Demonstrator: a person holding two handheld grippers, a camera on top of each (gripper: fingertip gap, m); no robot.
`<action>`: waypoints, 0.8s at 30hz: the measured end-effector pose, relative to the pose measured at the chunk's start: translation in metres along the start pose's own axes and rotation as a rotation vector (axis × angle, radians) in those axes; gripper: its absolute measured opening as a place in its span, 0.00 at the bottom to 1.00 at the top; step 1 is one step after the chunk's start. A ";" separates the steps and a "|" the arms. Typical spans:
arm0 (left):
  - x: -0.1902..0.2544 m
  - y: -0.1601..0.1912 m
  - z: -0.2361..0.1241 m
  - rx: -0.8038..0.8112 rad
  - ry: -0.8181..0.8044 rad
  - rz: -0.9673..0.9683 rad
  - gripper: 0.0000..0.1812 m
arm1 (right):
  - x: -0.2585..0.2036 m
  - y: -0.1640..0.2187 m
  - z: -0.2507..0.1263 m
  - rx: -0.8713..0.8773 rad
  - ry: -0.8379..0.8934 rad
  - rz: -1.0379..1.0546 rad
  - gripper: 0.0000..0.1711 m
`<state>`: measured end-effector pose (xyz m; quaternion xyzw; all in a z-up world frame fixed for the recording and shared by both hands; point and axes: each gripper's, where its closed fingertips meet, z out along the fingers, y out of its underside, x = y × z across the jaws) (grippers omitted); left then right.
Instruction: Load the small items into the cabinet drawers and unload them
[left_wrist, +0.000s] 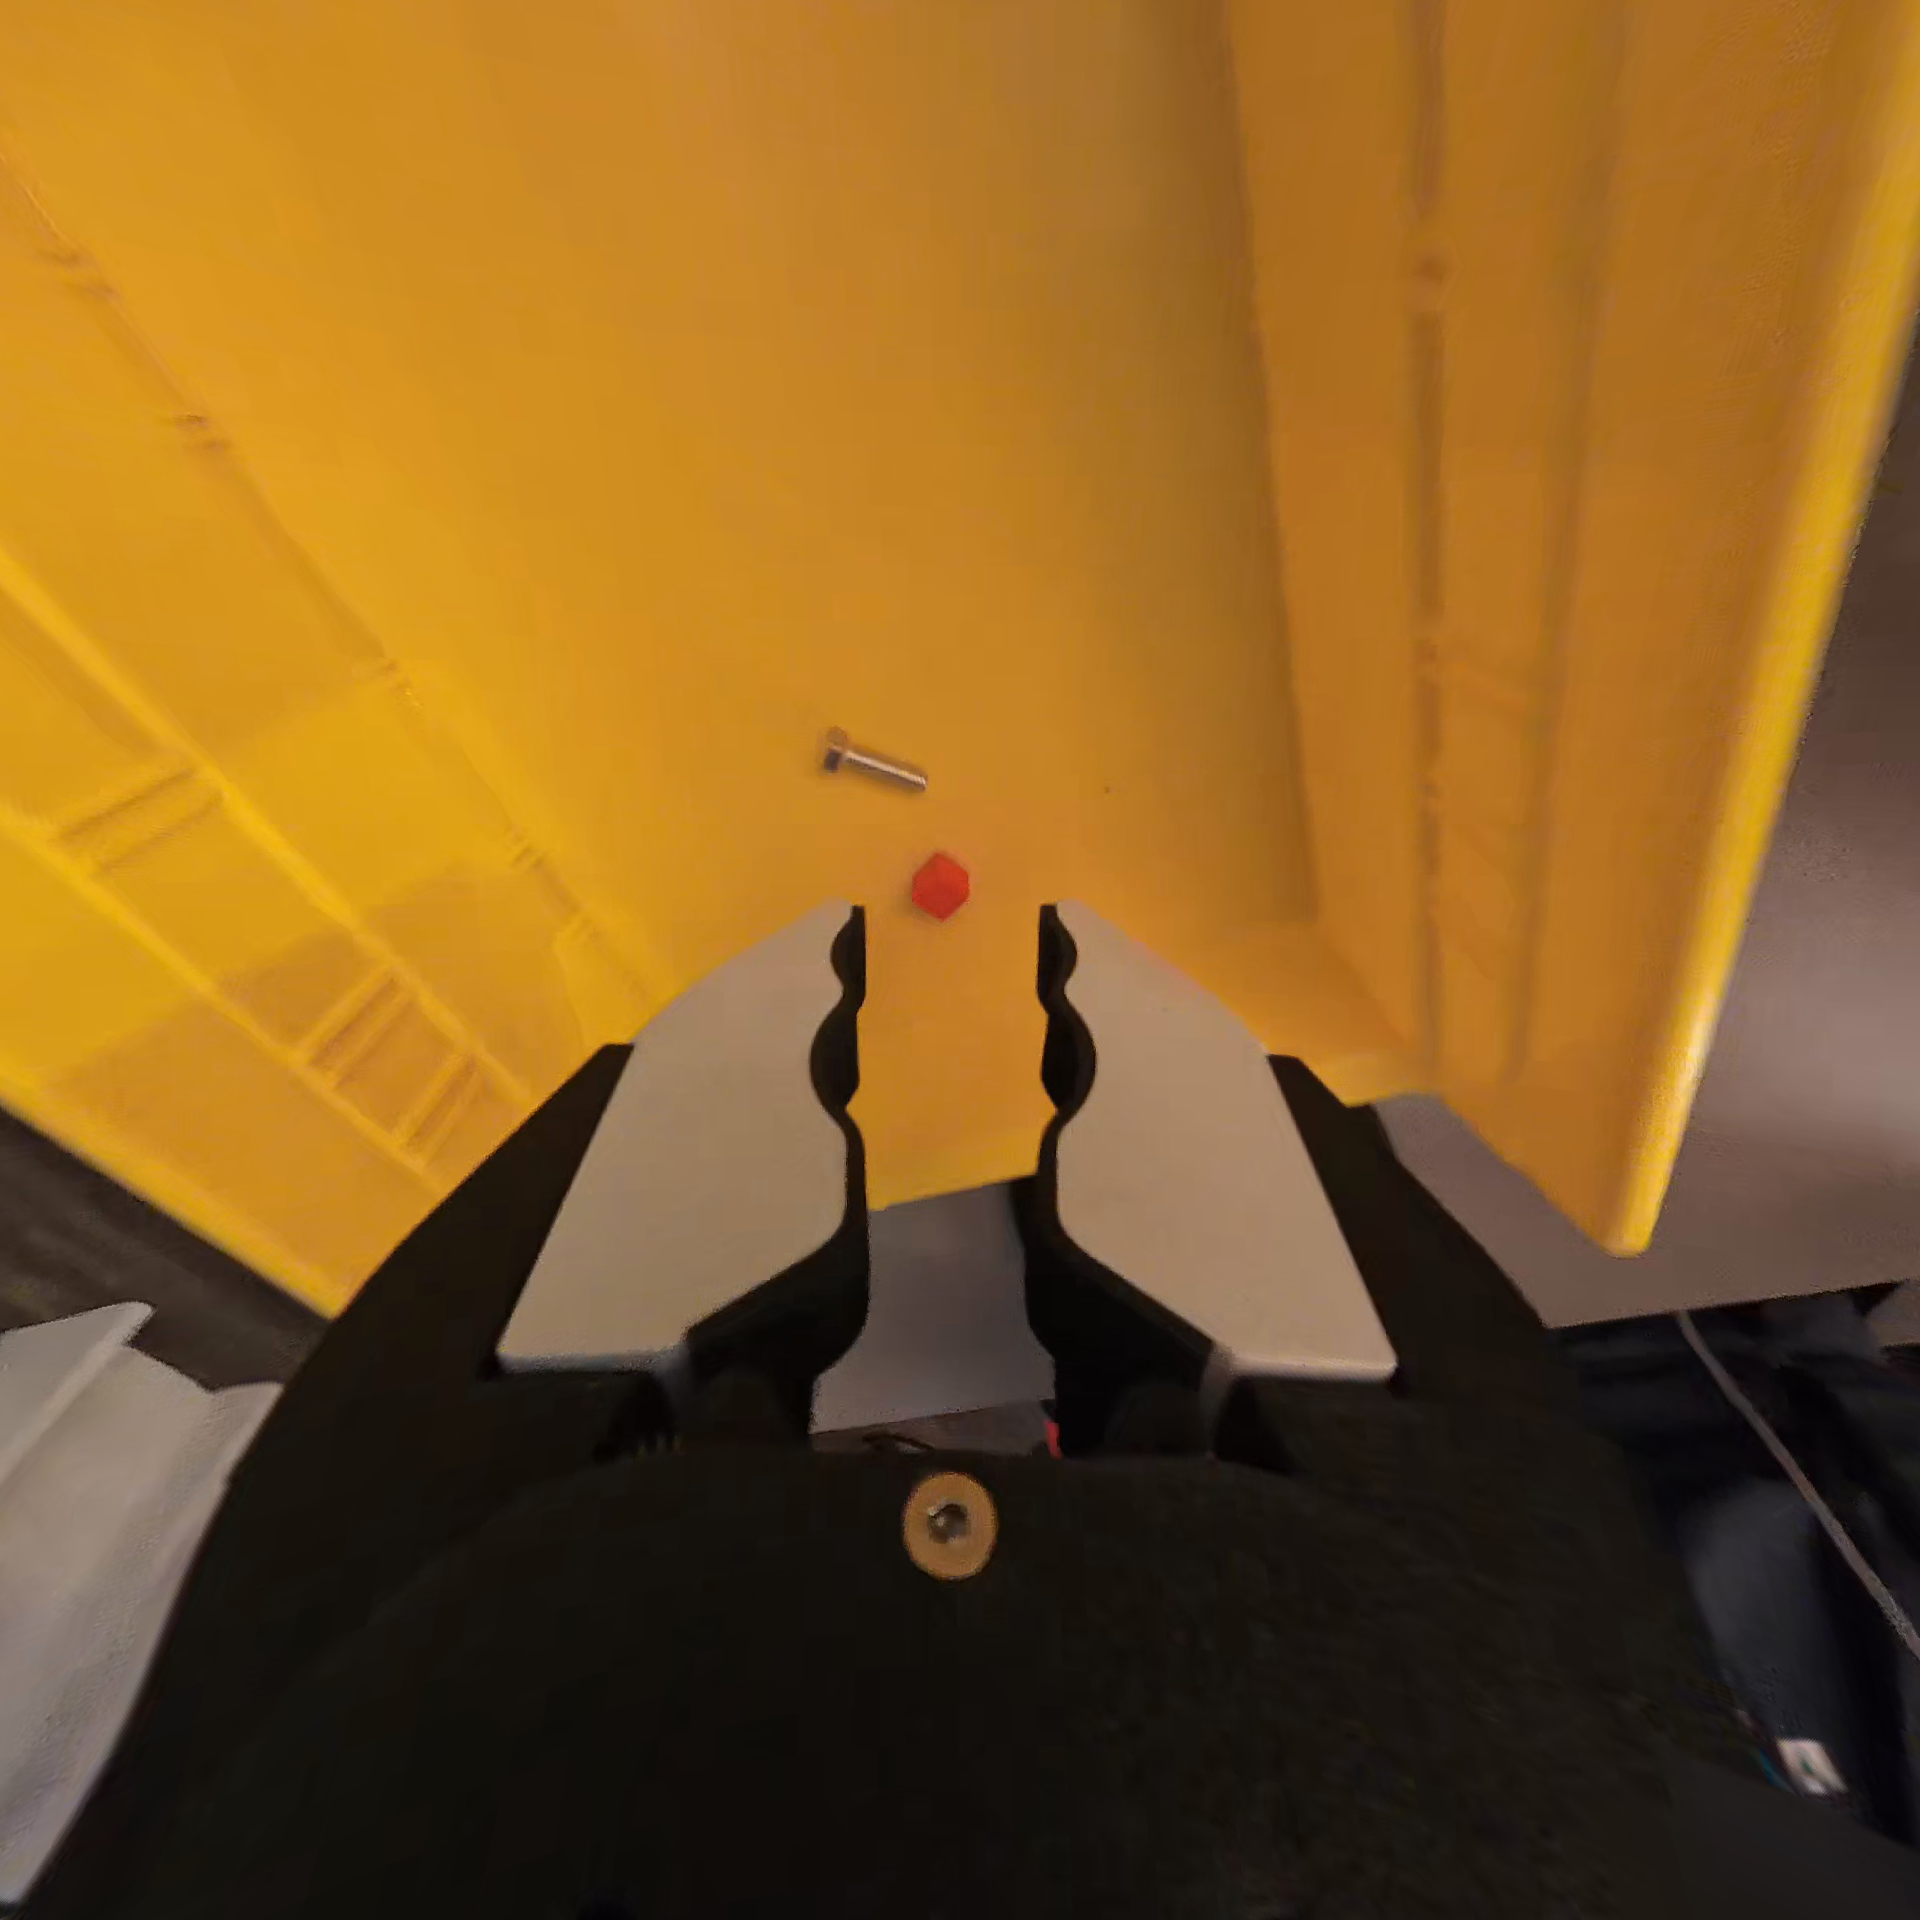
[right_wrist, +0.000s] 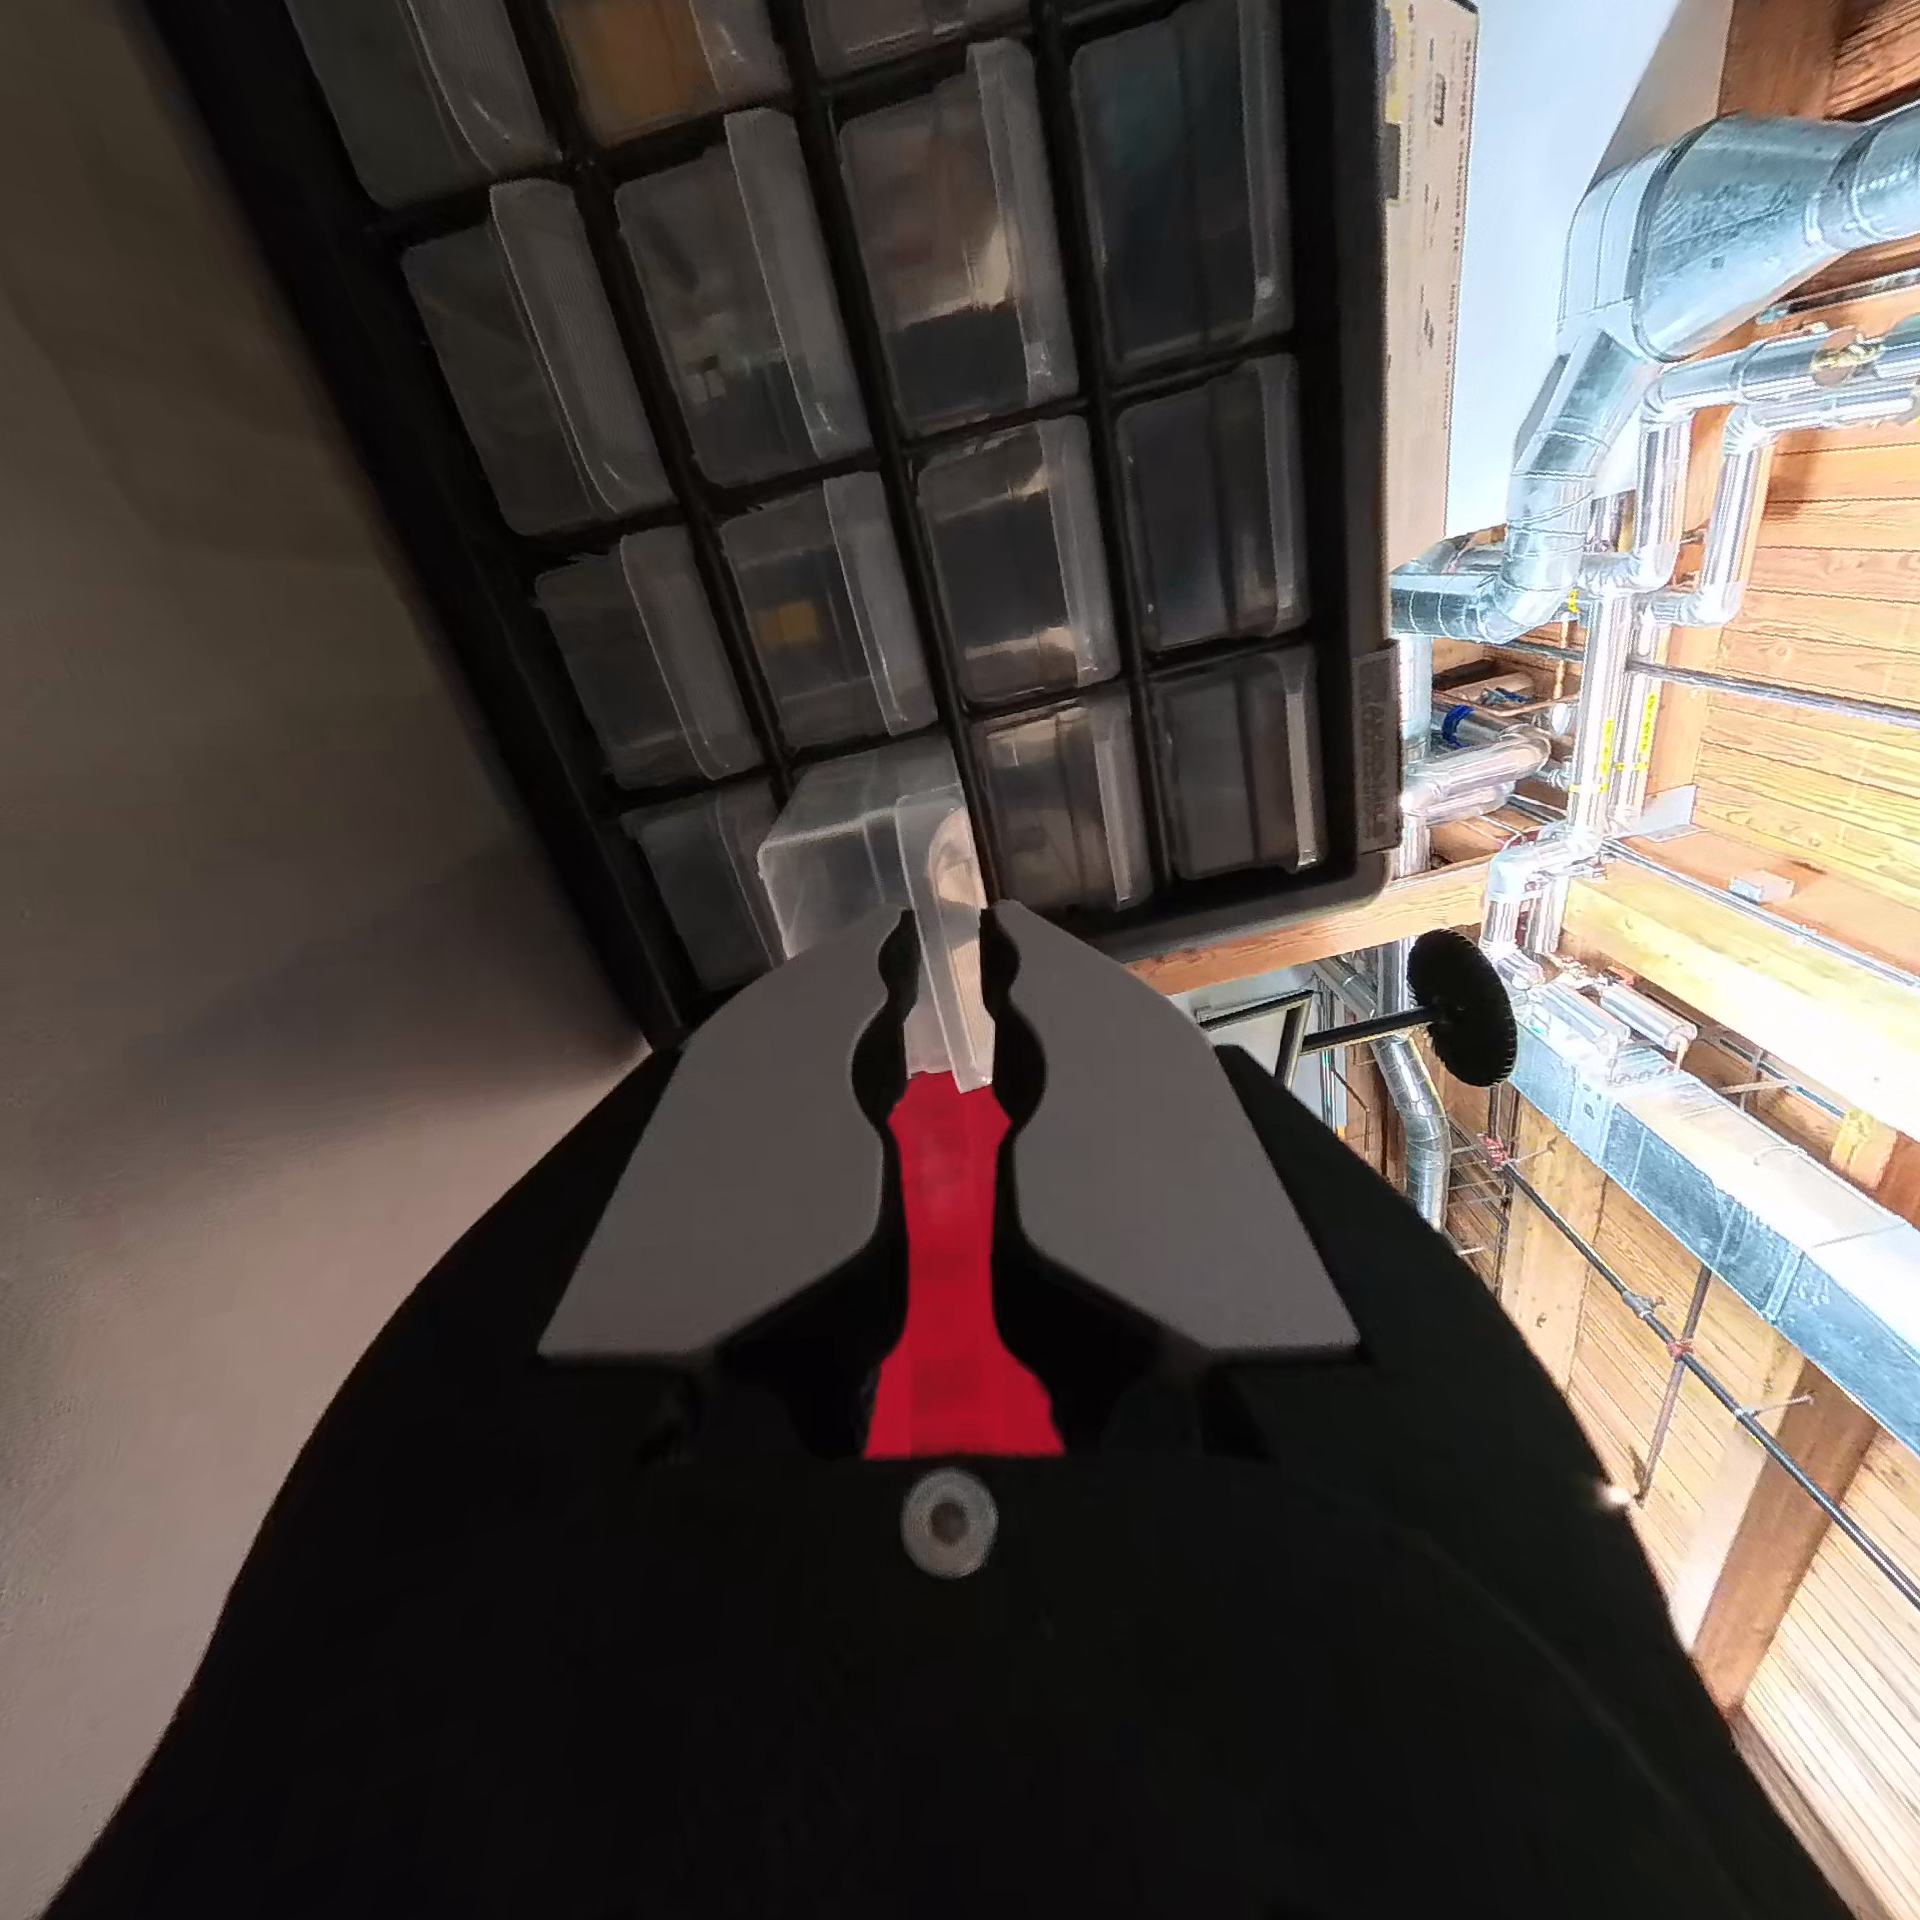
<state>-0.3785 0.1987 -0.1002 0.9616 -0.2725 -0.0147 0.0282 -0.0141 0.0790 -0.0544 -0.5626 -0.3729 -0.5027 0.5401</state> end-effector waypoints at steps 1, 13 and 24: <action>-0.003 -0.001 0.005 -0.016 0.013 -0.032 0.18 | 0.000 0.000 0.000 0.001 -0.001 0.001 0.07; -0.012 0.002 0.038 -0.142 0.110 -0.147 0.19 | -0.001 -0.001 0.001 0.012 -0.006 -0.014 0.07; -0.023 -0.013 0.053 -0.141 0.067 -0.172 0.03 | -0.001 0.000 0.001 0.010 -0.013 -0.004 0.07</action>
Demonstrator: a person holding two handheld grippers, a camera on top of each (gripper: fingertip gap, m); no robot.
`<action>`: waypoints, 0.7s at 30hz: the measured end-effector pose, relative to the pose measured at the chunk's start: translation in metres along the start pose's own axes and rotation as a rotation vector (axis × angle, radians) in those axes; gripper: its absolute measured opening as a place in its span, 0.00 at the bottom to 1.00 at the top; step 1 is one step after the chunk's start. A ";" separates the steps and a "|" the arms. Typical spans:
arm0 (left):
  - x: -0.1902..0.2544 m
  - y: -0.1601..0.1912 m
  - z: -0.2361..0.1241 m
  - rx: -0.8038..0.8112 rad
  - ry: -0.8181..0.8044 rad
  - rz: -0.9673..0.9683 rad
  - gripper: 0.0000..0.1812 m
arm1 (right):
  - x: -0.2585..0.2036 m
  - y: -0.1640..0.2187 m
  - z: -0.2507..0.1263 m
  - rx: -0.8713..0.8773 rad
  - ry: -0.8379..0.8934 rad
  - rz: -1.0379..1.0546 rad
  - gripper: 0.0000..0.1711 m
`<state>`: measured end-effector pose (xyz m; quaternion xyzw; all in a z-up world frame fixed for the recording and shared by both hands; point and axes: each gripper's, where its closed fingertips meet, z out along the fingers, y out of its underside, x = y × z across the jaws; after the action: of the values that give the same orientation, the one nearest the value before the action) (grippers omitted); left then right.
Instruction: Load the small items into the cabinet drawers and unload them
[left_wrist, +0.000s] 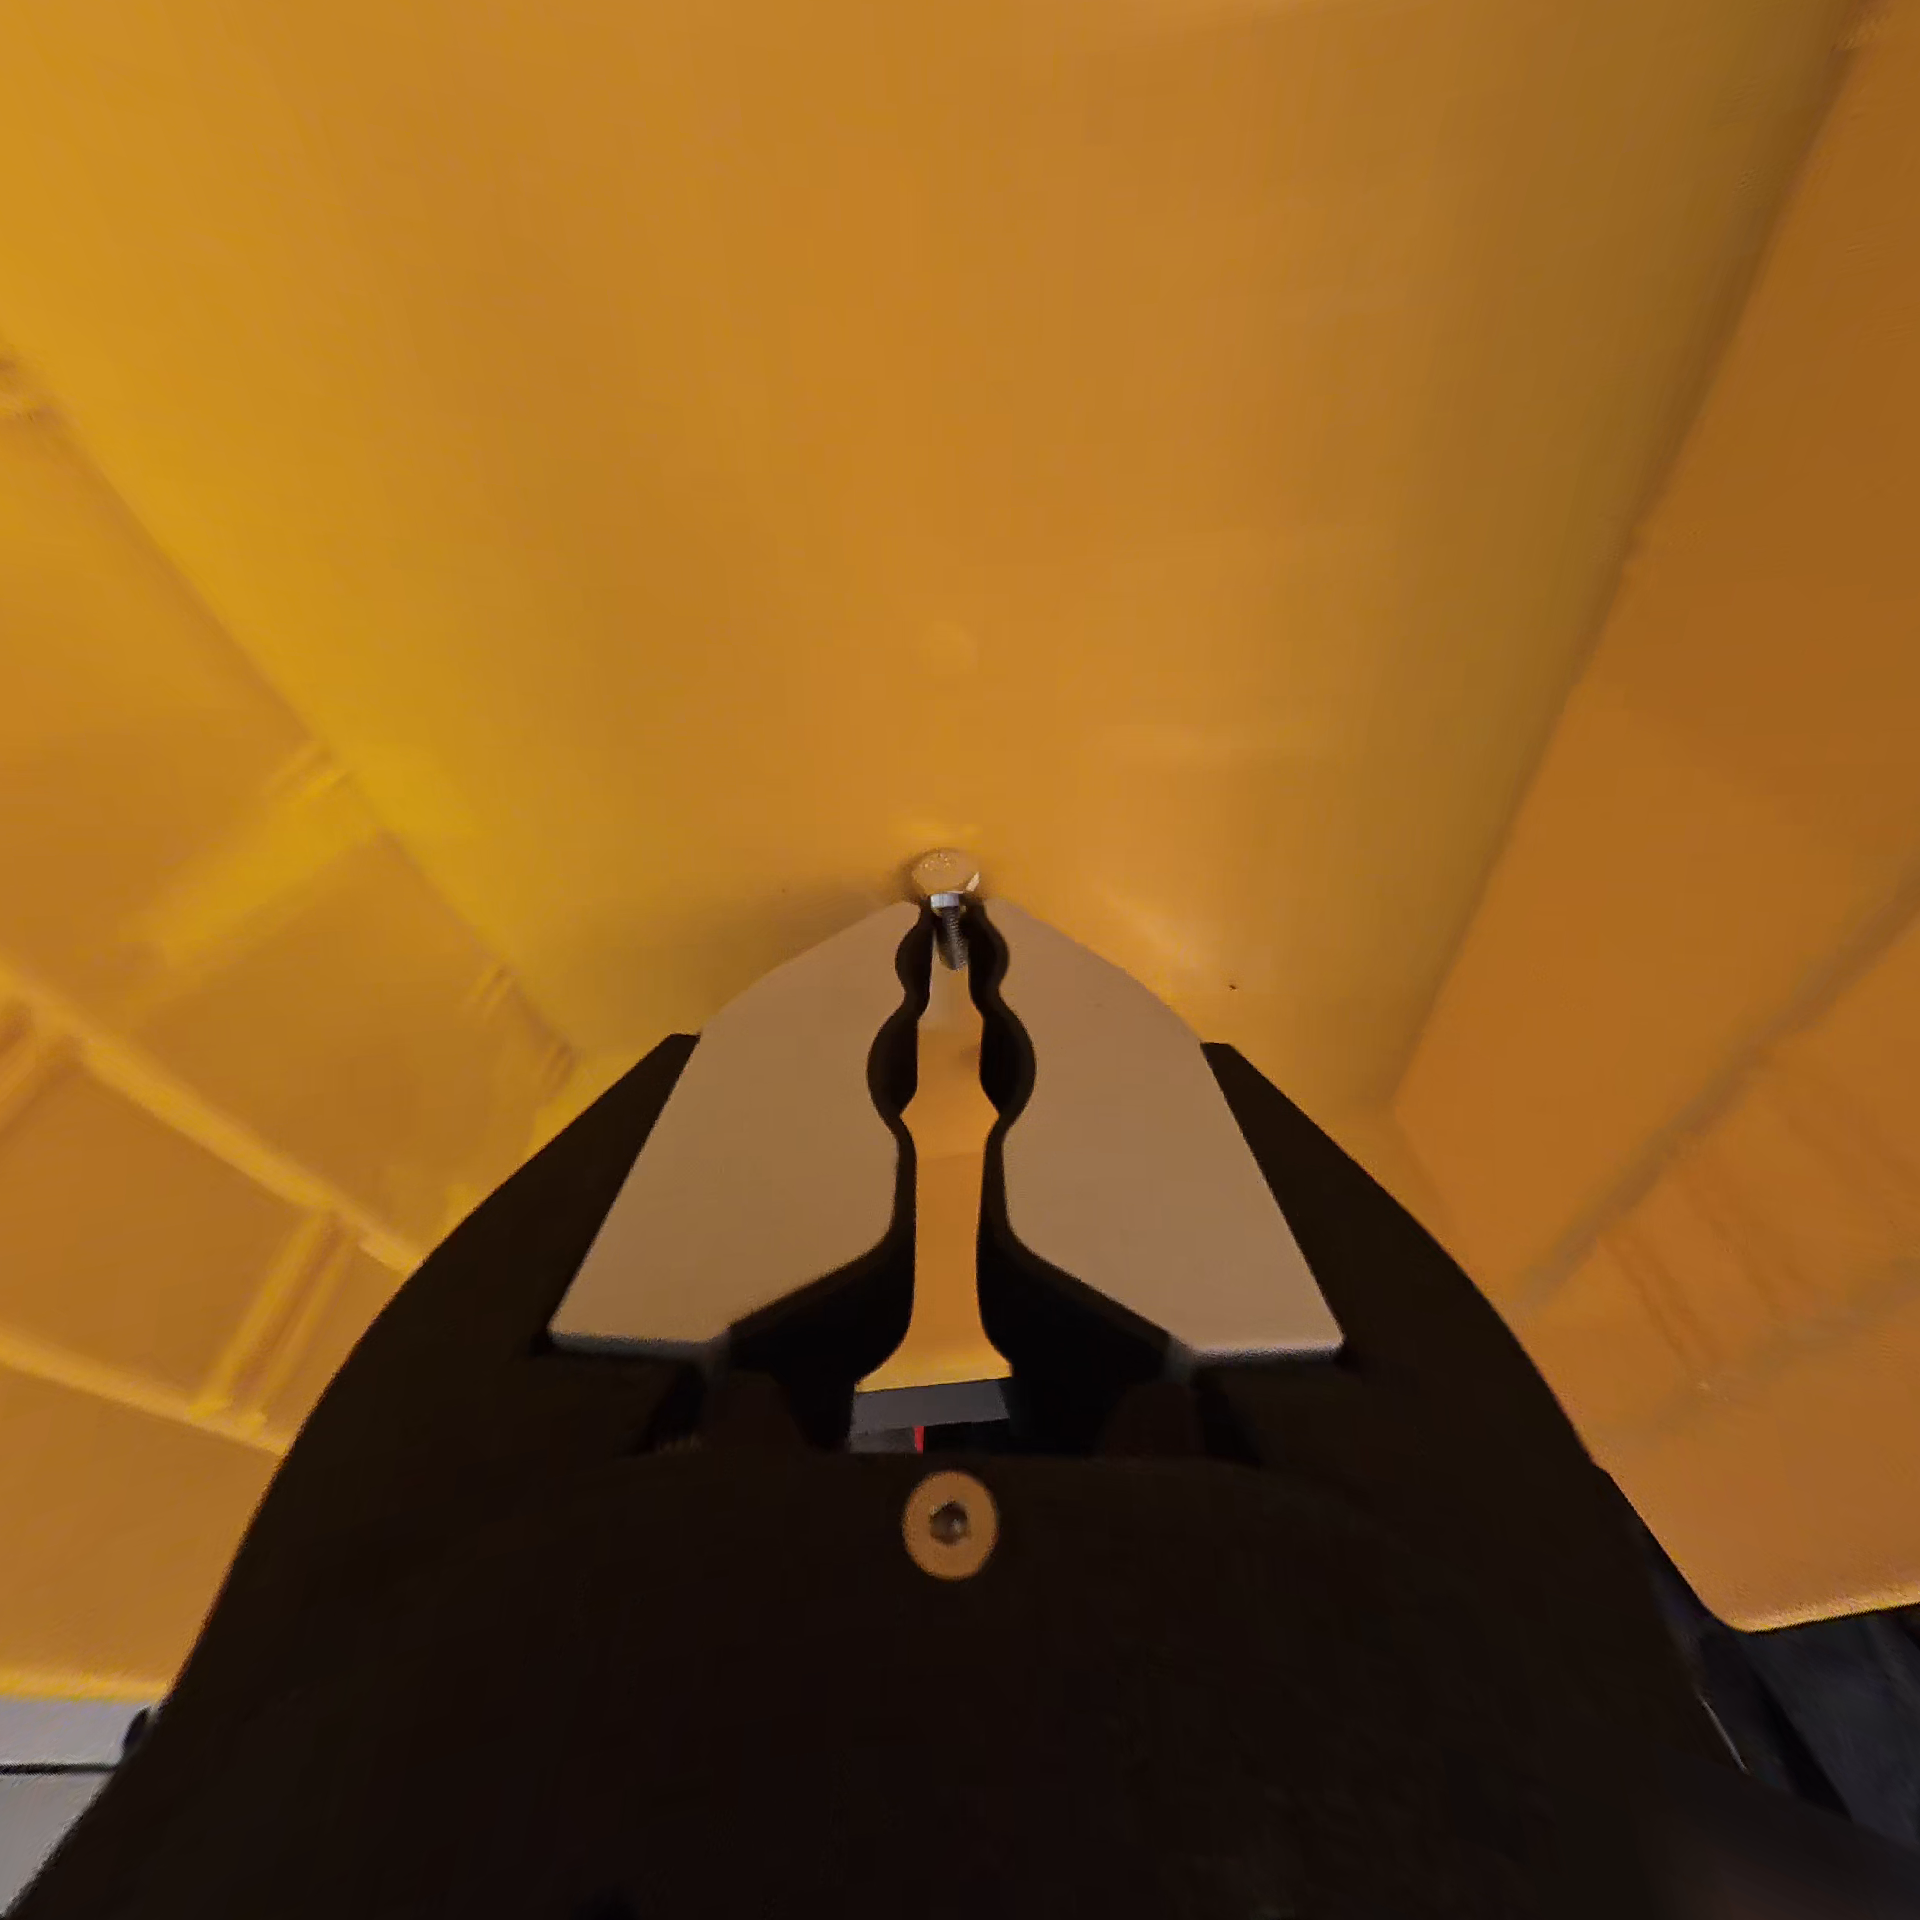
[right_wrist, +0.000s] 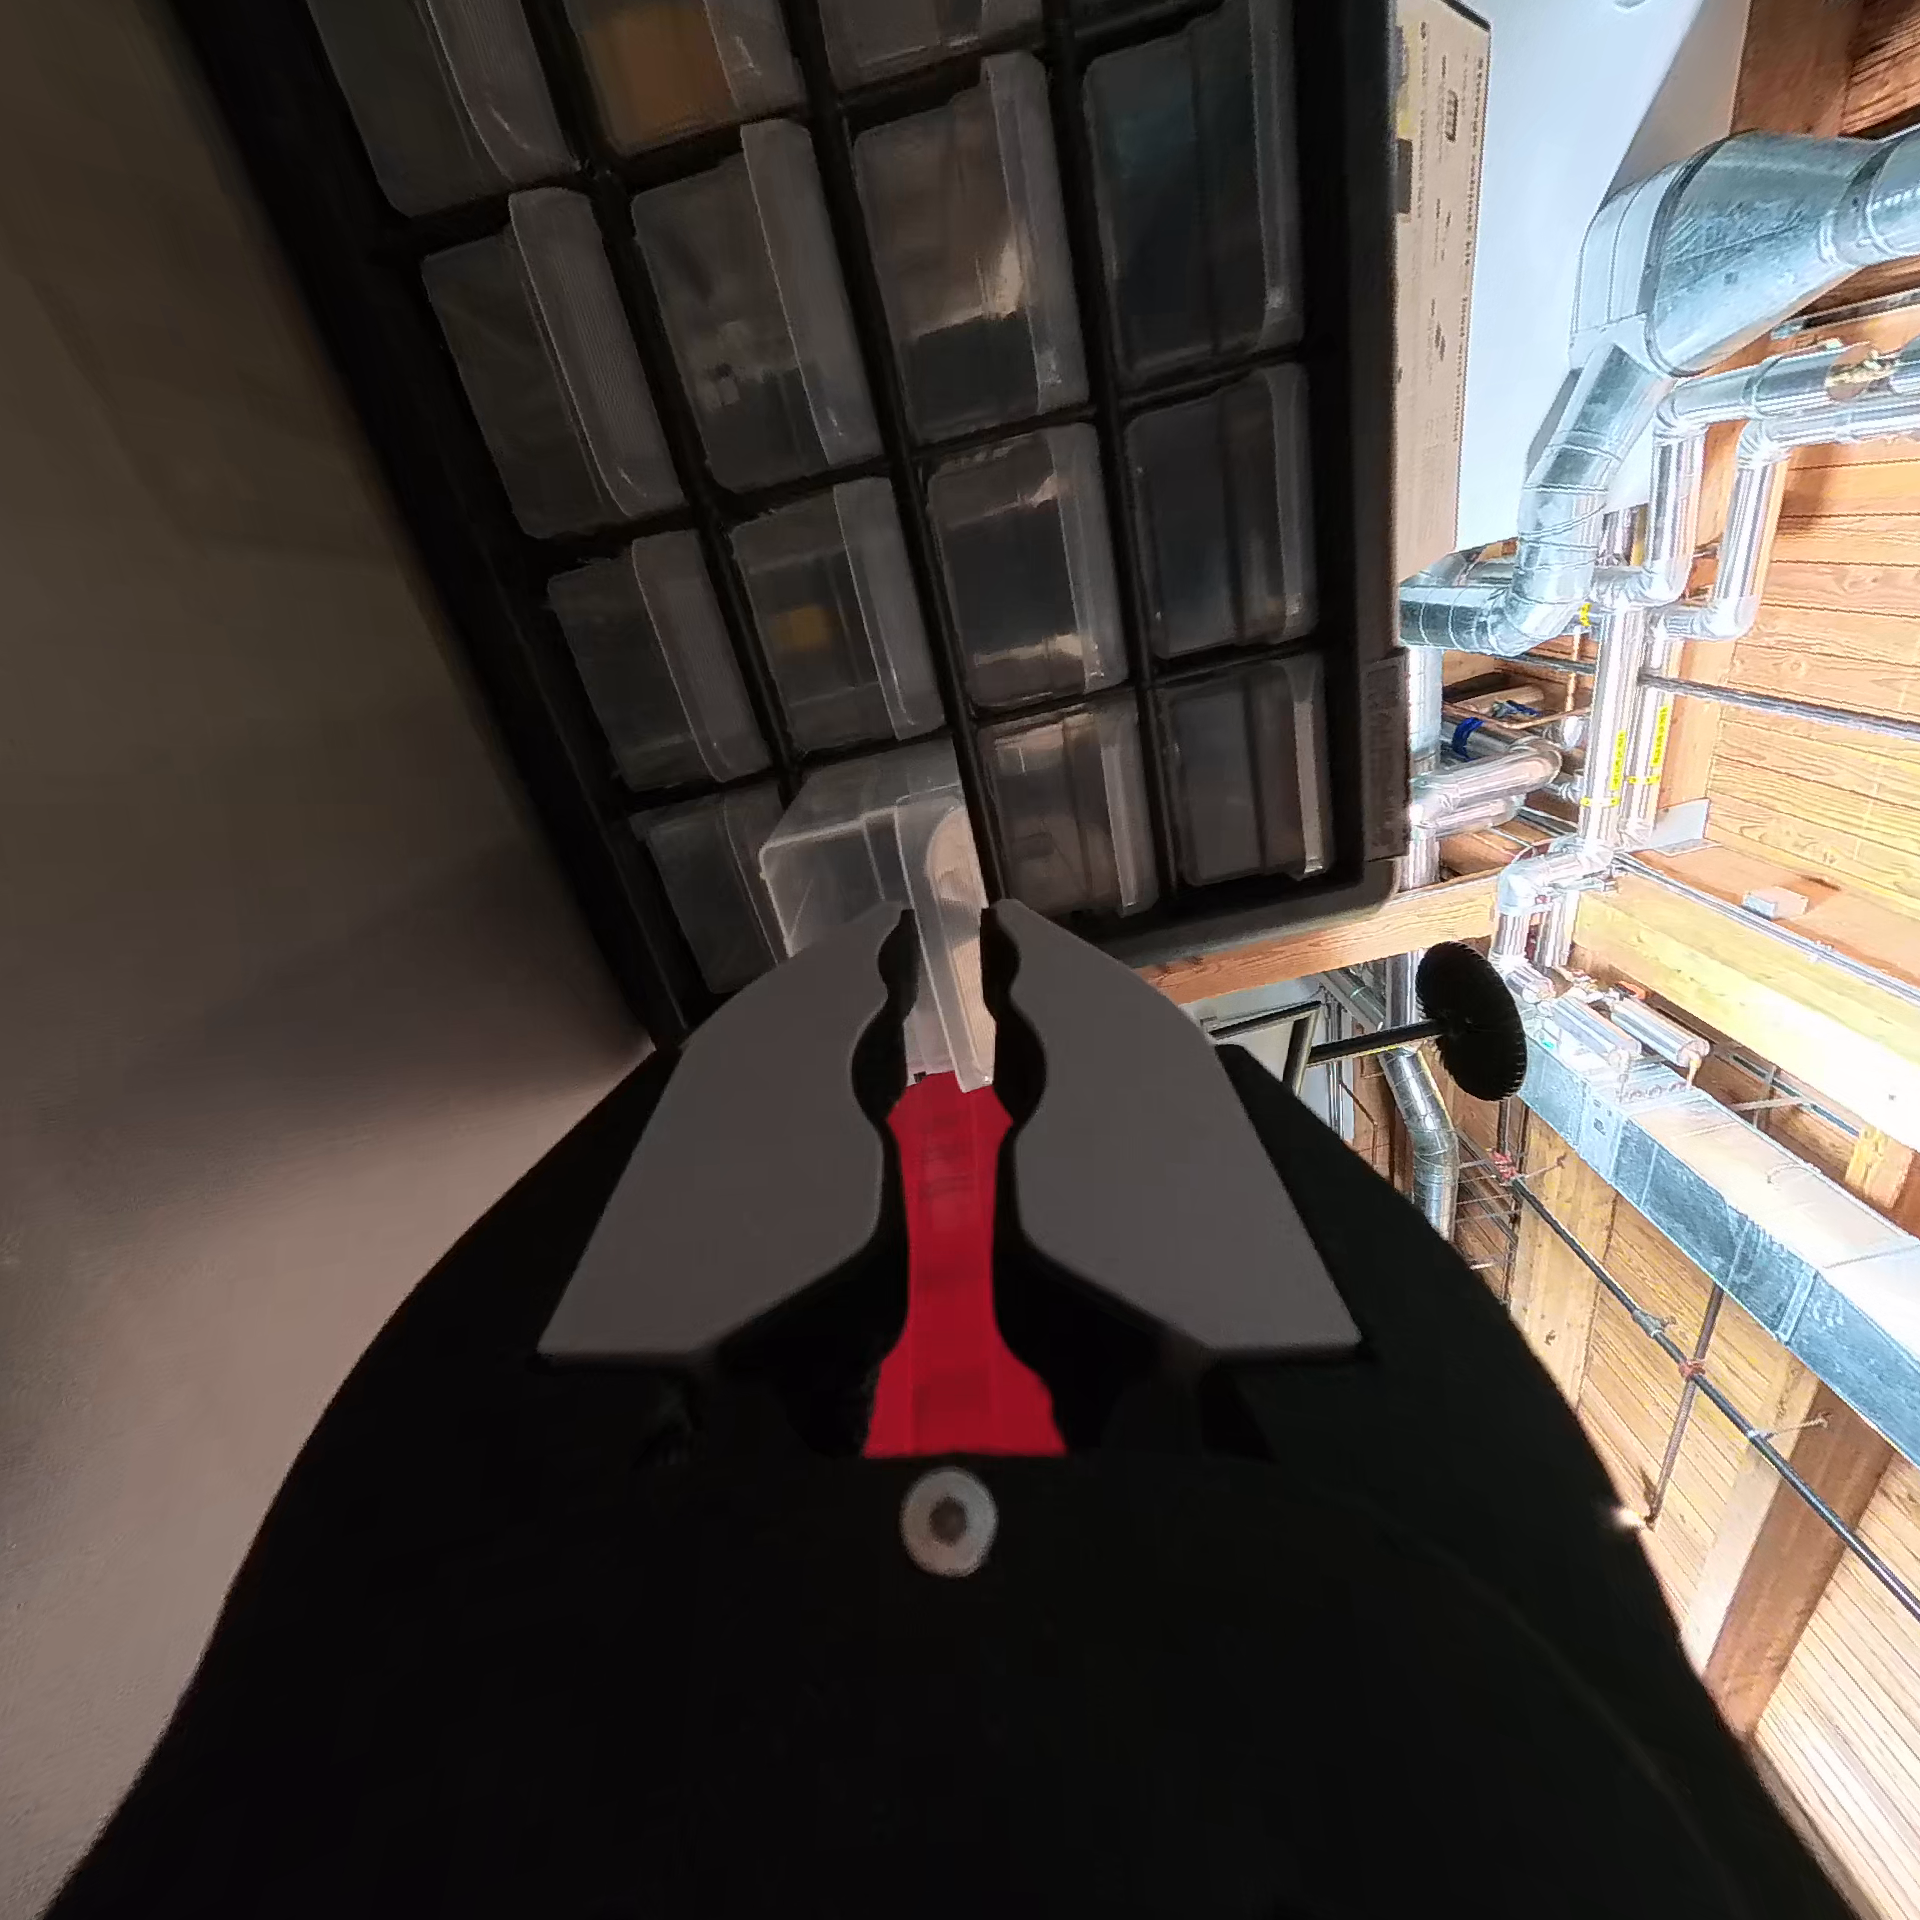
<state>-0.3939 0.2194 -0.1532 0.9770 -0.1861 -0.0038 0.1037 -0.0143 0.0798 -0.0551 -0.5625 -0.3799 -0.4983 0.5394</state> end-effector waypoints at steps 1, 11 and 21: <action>0.000 0.000 0.000 0.001 -0.005 0.010 0.03 | 0.000 0.000 0.000 0.000 -0.001 0.001 0.07; 0.016 0.016 -0.048 0.144 -0.022 0.080 0.03 | 0.001 0.003 -0.002 -0.016 -0.004 0.002 0.07; 0.189 0.068 -0.147 0.614 -0.028 0.791 0.03 | -0.004 0.000 -0.005 0.001 -0.010 -0.004 0.07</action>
<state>-0.2356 0.1186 0.0104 0.8170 -0.5362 0.0775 -0.1976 -0.0162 0.0751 -0.0590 -0.5638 -0.3839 -0.4963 0.5370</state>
